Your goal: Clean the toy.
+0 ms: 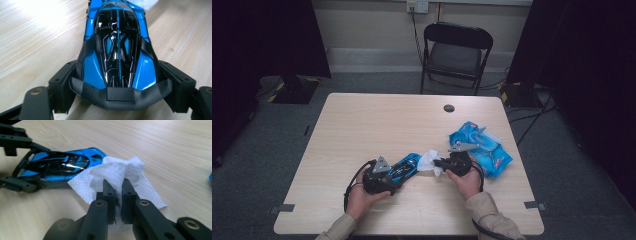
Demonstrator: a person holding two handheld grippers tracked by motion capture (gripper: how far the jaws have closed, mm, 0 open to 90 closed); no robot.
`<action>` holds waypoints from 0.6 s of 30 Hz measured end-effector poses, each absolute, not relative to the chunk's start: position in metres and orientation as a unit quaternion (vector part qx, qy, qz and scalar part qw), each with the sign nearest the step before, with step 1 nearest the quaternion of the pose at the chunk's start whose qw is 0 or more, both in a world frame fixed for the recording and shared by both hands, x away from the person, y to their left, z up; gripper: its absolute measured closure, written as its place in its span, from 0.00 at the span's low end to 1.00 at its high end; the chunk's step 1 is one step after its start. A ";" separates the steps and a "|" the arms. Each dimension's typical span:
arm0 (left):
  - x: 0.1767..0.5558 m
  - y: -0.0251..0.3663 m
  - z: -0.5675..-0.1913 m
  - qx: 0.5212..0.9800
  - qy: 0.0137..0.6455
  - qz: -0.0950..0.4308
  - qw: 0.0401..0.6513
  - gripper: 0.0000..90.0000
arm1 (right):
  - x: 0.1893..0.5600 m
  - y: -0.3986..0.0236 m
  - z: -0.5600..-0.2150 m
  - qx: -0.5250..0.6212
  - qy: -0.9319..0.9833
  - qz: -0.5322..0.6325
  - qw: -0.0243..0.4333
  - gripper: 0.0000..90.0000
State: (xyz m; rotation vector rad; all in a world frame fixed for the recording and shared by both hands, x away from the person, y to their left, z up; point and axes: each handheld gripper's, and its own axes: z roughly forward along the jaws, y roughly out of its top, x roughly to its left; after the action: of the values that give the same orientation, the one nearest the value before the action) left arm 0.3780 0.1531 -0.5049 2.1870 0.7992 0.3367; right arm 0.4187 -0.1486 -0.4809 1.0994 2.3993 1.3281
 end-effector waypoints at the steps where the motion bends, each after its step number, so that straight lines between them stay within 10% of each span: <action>1: 0.378 0.153 -0.505 0.859 0.313 0.131 0.384 0.23 | 0.415 -0.152 -0.481 0.370 0.809 0.448 0.094 0.94; 18: 0.382 0.155 -0.494 0.861 0.309 0.118 0.388 0.20 | 0.399 -0.172 -0.491 0.380 0.801 0.455 0.083 0.94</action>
State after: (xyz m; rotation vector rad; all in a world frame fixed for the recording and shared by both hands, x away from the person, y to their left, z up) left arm 0.3821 0.1552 -0.4939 2.1899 0.7854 0.2997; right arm 0.3988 -0.1725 -0.4912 1.1339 2.3910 1.3591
